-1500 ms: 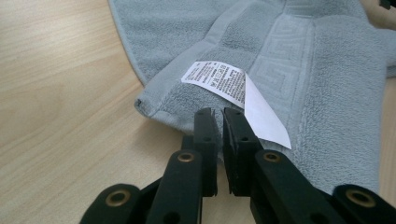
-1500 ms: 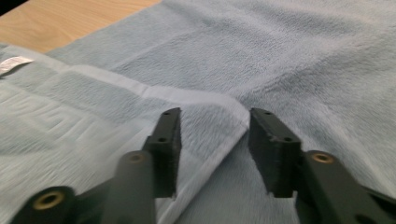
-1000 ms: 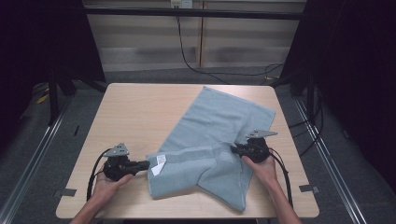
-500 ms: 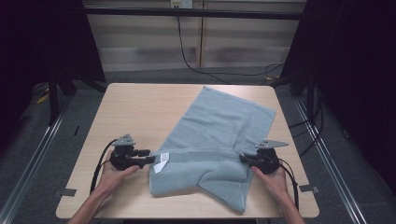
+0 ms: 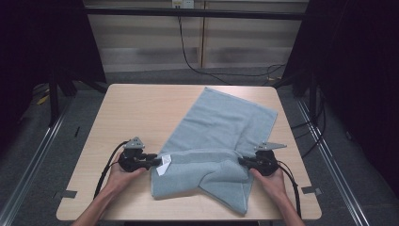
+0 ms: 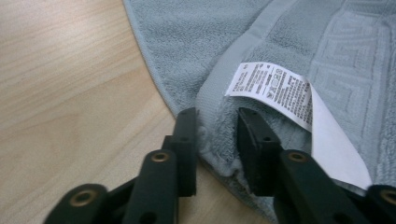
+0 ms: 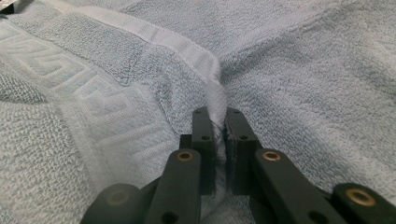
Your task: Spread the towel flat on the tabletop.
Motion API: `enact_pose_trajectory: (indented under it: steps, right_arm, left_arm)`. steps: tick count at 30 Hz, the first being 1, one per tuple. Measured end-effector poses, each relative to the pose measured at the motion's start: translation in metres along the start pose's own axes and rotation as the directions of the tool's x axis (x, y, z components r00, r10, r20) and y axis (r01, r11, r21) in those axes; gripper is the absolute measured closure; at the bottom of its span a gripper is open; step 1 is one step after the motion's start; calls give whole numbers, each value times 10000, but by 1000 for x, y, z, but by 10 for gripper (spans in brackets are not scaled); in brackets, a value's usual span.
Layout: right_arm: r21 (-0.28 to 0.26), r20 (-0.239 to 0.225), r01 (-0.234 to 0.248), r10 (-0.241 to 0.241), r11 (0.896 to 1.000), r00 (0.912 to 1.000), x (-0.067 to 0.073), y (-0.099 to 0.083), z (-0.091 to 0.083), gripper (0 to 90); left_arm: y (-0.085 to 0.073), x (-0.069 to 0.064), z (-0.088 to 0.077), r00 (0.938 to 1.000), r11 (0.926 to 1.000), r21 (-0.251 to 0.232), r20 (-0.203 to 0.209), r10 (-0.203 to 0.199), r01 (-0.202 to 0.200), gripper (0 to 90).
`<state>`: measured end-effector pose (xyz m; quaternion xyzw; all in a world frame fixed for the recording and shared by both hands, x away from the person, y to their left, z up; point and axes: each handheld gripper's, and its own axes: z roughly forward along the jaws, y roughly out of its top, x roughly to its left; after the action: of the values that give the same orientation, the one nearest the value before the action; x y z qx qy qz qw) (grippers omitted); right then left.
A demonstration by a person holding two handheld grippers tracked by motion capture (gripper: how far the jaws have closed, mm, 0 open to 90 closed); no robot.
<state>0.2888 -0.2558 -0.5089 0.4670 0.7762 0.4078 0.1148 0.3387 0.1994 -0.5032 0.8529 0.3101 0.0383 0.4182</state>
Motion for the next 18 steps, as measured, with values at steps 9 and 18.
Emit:
enact_pose_trajectory:
  steps: [9, 18]
  right_arm:
    - [129, -81, 16, -15, 9999, 10000, 0, 2, 0, 847]
    - [287, -219, -98, 104, 9995, 9997, -4, 10, 9, 854]
  left_arm:
    - [10, -7, -22, 9993, 9953, -973, 359, 40, -5, 788]
    - [24, 4, 32, 9987, 9997, -83, 439, -246, 249, 789]
